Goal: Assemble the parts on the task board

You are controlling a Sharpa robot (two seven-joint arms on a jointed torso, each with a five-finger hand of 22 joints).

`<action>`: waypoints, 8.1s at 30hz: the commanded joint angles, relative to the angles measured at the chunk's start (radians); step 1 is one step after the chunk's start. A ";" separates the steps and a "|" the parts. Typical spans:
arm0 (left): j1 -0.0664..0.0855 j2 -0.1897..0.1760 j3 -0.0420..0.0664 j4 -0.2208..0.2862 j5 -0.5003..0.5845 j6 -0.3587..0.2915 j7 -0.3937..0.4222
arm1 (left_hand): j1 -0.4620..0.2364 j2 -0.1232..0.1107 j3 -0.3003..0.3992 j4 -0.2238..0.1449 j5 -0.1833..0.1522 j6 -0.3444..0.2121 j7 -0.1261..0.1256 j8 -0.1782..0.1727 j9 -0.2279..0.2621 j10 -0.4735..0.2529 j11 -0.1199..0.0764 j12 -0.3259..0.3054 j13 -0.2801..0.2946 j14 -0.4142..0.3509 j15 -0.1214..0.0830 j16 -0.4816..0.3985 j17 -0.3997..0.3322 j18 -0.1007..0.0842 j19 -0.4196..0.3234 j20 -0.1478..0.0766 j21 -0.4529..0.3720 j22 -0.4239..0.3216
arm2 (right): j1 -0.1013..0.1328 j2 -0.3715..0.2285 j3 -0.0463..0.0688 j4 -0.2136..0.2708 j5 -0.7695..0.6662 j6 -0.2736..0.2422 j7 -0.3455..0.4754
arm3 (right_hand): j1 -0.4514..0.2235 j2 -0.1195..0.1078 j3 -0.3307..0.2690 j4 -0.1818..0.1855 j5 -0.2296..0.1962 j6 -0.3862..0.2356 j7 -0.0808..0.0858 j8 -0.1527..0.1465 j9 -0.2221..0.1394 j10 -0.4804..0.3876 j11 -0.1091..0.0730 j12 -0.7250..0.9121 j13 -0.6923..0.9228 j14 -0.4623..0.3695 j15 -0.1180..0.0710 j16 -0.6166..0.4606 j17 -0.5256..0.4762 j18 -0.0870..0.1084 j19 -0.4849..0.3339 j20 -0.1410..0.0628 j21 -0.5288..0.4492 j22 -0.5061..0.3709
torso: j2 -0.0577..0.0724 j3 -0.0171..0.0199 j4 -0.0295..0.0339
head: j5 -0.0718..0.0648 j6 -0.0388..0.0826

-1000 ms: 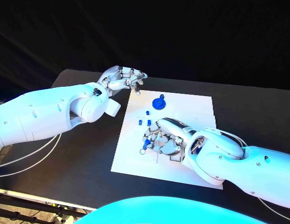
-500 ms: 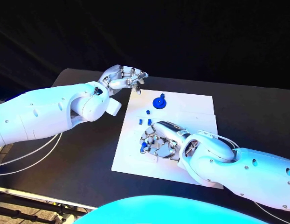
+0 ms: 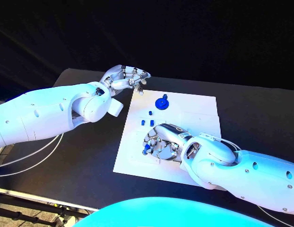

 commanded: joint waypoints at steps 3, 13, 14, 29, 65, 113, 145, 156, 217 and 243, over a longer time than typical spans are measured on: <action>0.000 0.001 0.001 0.002 0.003 0.017 0.005 | -0.003 0.002 -0.004 0.000 0.003 -0.007 0.001 -0.002 0.000 -0.008 -0.001 0.004 -0.001 -0.009 0.000 -0.004 0.001 0.014 0.007 0.002 -0.004 -0.001 | -0.003 0.005 0.000 -0.007 -0.033 0.015 -0.015 | -0.006 0.005 0.002 -0.004 0.002 0.004 0.001 0.021 0.060 0.006 0.000 -0.005 0.001 0.036 -0.007 0.000 0.000 -0.009 0.001 0.000 -0.005 0.037 | 0.000 0.0000 0.0002 | 0.001 -0.002; 0.000 0.000 0.000 0.002 0.003 0.017 0.005 | -0.003 0.003 -0.005 0.001 0.003 -0.007 0.001 -0.002 0.000 -0.009 0.000 0.005 -0.002 -0.009 0.000 -0.005 0.002 0.014 0.008 0.002 -0.006 -0.003 | -0.011 0.017 -0.002 -0.022 -0.047 0.013 -0.023 | -0.006 0.005 0.003 -0.005 0.002 0.003 0.001 0.021 0.060 0.006 0.000 -0.005 0.001 0.036 -0.007 0.000 0.000 -0.009 0.001 0.000 -0.003 0.038 | 0.000 -0.0004 0.0005 | 0.002 -0.004; 0.000 0.000 0.000 0.002 0.003 0.017 0.004 | -0.003 0.003 -0.005 0.001 0.003 -0.007 0.001 -0.002 0.000 -0.009 0.000 0.005 -0.002 -0.009 0.000 -0.005 0.002 0.014 0.008 0.002 -0.006 -0.003 | -0.012 0.018 -0.002 -0.022 -0.048 0.013 -0.023 | -0.006 0.005 0.004 -0.006 0.002 0.003 0.001 0.021 0.061 0.006 0.000 -0.006 0.001 0.036 -0.007 0.000 0.000 -0.009 0.001 0.000 -0.004 0.038 | 0.000 -0.0004 0.0005 | 0.002 -0.004; 0.000 -0.001 0.000 0.004 0.003 0.018 0.003 | -0.004 0.004 -0.006 0.002 0.003 -0.007 0.001 -0.002 0.000 -0.009 0.000 0.005 -0.002 -0.009 0.000 -0.005 0.002 0.014 0.009 0.002 -0.007 -0.003 | -0.019 0.027 -0.006 -0.030 -0.049 0.027 -0.015 | -0.026 -0.010 0.002 -0.012 0.000 -0.015 0.009 0.014 0.060 -0.004 0.006 -0.019 0.003 0.035 -0.002 -0.002 -0.004 -0.007 -0.002 0.003 -0.013 0.034 | 0.000 -0.0005 0.0008 | 0.002 -0.007; 0.000 -0.002 -0.001 -0.005 0.004 0.031 -0.010 | -0.005 0.004 -0.008 0.003 0.003 -0.008 0.002 -0.002 0.000 -0.011 0.000 0.005 -0.003 -0.010 0.001 -0.005 0.002 0.014 0.010 0.002 -0.008 -0.004 | 0.072 -0.328 0.005 0.185 0.359 -0.123 0.172 | -0.049 -0.051 -0.193 0.001 -0.001 -0.171 0.013 -0.095 0.001 0.020 -0.003 0.198 0.159 0.026 -0.009 -0.021 -0.041 0.004 -0.017 -0.003 -0.093 -0.002 | -0.011 -0.0010 -0.0072 | -0.065 0.026; -0.005 -0.012 -0.005 0.008 0.007 0.034 -0.011 | -0.012 0.006 -0.012 0.005 0.003 -0.010 0.002 -0.002 0.000 -0.012 0.001 0.005 -0.005 -0.010 0.001 -0.006 0.002 0.014 0.011 0.003 -0.012 -0.007 | -0.003 -0.507 -0.005 0.241 0.010 -0.009 -0.313 | -0.314 0.058 -0.561 0.087 0.010 -0.071 -0.031 0.170 0.151 0.265 -0.037 1.191 1.353 0.096 -0.032 0.171 0.340 -0.049 0.079 -0.021 0.176 0.192 | -0.021 -0.0049 -0.0184 | -0.181 0.029; -0.005 -0.019 -0.005 0.013 0.008 0.028 -0.009 | -0.012 0.006 -0.012 0.005 0.003 -0.010 0.002 -0.002 0.000 -0.012 0.001 0.005 -0.005 -0.010 0.001 -0.006 0.002 0.014 0.011 0.003 -0.012 -0.007 | -0.035 -0.426 -0.005 0.165 0.003 0.101 -0.327 | -0.258 0.079 -0.625 0.082 0.008 -0.076 -0.040 0.210 0.176 0.261 -0.044 1.178 1.353 0.097 -0.039 0.172 0.347 -0.047 0.075 -0.027 0.166 0.192 | -0.022 -0.0063 -0.0175 | -0.175 0.018; -0.005 -0.019 -0.005 0.012 0.008 0.028 -0.009 | -0.015 0.009 -0.014 0.004 0.003 -0.010 0.002 -0.002 -0.001 -0.013 0.001 0.006 -0.006 -0.010 0.002 -0.006 0.003 0.014 0.013 0.003 -0.015 -0.009 | -0.034 -0.434 -0.002 0.190 0.080 -0.038 -0.320 | -0.159 0.136 -0.537 0.083 0.007 -0.055 -0.051 0.224 0.174 0.271 -0.054 1.184 1.367 0.099 -0.046 0.174 0.354 -0.051 0.081 -0.033 0.182 0.203 | -0.022 -0.0054 -0.0176 | -0.173 0.021; -0.005 -0.020 -0.005 0.015 0.008 0.040 -0.020 | -0.019 0.013 -0.015 0.005 0.004 -0.010 0.003 -0.002 -0.001 -0.013 0.001 0.007 -0.007 -0.010 0.002 -0.007 0.003 0.014 0.014 0.003 -0.016 -0.010 | 0.023 -0.239 0.001 0.113 0.155 0.025 -0.330 | -0.365 0.107 -0.606 0.086 0.007 -0.034 -0.069 0.288 0.192 0.277 -0.070 1.179 1.374 0.098 -0.061 0.173 0.352 -0.051 0.083 -0.047 0.181 0.208 | -0.021 -0.0054 -0.0181 | -0.167 0.025; -0.005 -0.025 -0.005 0.015 0.008 0.038 -0.021 | -0.023 0.015 -0.016 0.006 0.004 -0.011 0.003 -0.002 -0.001 -0.013 0.002 0.007 -0.008 -0.010 0.002 -0.007 0.003 0.014 0.015 0.003 -0.018 -0.012 | 0.021 -0.299 0.001 0.165 0.173 0.063 -0.228 | -0.346 0.145 -0.589 0.080 0.005 -0.058 -0.068 0.313 0.194 0.279 -0.069 1.176 1.381 0.101 -0.059 0.179 0.367 -0.054 0.087 -0.045 0.190 0.216 | -0.022 -0.0055 -0.0191 | -0.168 0.027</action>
